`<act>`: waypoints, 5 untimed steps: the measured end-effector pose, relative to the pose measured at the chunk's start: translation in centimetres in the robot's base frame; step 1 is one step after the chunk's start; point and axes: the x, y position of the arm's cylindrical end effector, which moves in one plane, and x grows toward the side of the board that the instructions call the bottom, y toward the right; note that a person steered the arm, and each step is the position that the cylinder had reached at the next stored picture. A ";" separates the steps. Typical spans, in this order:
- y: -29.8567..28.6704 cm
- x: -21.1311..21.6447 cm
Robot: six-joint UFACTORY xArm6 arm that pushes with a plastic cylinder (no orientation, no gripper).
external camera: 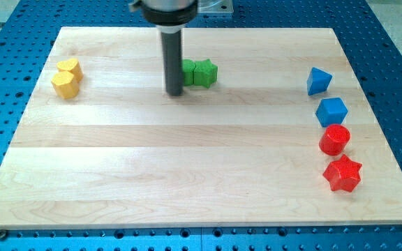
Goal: Move the yellow blocks horizontally to the green blocks
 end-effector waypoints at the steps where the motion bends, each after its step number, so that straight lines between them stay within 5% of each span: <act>1: -13.1 3.9; 2: -23.5 5.2; 4: -18.4 -0.1; 5: -11.5 -0.9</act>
